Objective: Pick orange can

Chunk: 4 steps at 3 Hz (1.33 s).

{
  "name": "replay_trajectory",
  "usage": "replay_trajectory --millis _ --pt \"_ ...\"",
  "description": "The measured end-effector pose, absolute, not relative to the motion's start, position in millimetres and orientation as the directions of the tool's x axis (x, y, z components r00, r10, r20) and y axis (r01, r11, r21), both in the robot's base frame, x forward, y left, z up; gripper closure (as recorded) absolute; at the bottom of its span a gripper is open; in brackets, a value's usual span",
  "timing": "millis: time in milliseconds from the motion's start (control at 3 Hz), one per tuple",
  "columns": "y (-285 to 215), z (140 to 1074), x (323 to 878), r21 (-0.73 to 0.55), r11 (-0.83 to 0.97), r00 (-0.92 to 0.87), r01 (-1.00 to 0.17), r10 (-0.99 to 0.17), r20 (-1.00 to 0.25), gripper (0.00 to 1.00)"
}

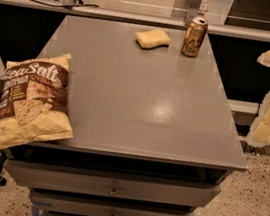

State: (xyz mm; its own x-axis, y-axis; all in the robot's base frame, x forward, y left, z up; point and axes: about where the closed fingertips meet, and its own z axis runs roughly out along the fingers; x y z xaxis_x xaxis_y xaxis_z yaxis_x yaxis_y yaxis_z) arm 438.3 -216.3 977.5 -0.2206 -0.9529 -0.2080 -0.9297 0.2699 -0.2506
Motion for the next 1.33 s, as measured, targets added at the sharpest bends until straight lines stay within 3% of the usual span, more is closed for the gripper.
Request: replay_trajectory --millis 667,1333 --pt "-218.9 968.6 462.7 -0.274 0.296 -0.225 -0.915 -0.938 -0.264 0.00" --pt "-249.9 936.0 575.4 -0.295 0.495 -0.288 -0.817 -0.794 -0.536 0.00"
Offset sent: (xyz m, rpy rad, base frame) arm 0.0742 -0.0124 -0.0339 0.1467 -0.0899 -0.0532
